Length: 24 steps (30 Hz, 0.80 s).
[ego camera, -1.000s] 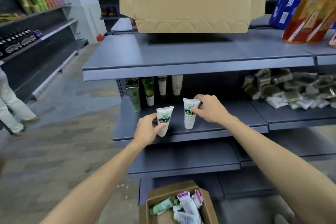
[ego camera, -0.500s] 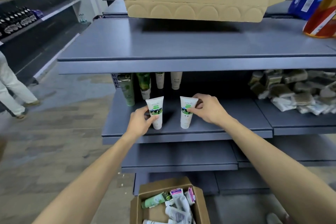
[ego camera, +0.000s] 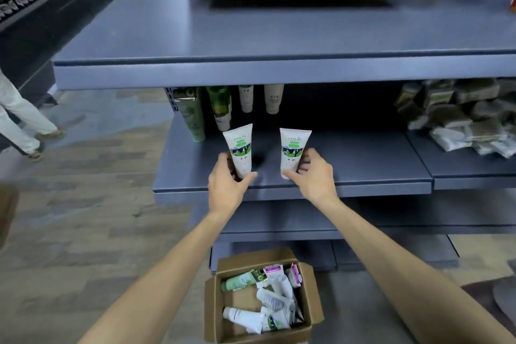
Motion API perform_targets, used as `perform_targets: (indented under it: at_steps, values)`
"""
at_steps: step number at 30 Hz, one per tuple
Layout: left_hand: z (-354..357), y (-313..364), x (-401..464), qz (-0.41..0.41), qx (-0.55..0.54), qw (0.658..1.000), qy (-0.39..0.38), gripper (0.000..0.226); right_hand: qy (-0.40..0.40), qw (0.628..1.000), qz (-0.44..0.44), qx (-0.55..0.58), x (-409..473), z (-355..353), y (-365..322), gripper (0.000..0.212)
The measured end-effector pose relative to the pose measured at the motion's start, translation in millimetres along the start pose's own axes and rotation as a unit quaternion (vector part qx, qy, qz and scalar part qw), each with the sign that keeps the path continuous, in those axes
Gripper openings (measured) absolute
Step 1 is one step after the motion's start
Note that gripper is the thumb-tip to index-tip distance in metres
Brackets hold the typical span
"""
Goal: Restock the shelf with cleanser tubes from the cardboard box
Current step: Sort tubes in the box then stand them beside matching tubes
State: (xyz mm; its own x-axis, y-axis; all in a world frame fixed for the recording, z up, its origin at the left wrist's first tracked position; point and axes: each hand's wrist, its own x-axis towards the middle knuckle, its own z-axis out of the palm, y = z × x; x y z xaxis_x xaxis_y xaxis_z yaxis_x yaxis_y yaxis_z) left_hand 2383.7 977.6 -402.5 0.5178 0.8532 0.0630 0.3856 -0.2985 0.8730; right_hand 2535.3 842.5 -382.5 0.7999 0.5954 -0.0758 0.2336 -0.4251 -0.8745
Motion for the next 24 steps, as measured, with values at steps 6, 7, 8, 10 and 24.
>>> perform_targets:
  at_steps: [6, 7, 8, 10, 24]
  values:
    - [14, -3, 3, -0.003, 0.039, 0.998, 0.051, 0.043, 0.005, 1.000, -0.008, -0.009, 7, 3, 2, 0.041]
    - [15, -5, 5, 0.001, 0.040, 0.998, 0.053, 0.041, 0.006, 1.000, -0.012, -0.013, 7, 3, 1, 0.041]
    - [16, -6, 7, 0.005, 0.040, 0.998, 0.053, 0.038, 0.007, 1.000, -0.014, -0.015, 8, 4, 1, 0.040]
    - [18, -8, 13, 0.002, 0.031, 0.998, 0.054, 0.038, 0.009, 1.000, -0.020, -0.015, 10, 6, 1, 0.039]
    - [50, -14, 74, 0.047, 0.012, 0.995, 0.084, 0.033, 0.016, 0.997, -0.074, -0.013, 52, 27, 2, 0.032]
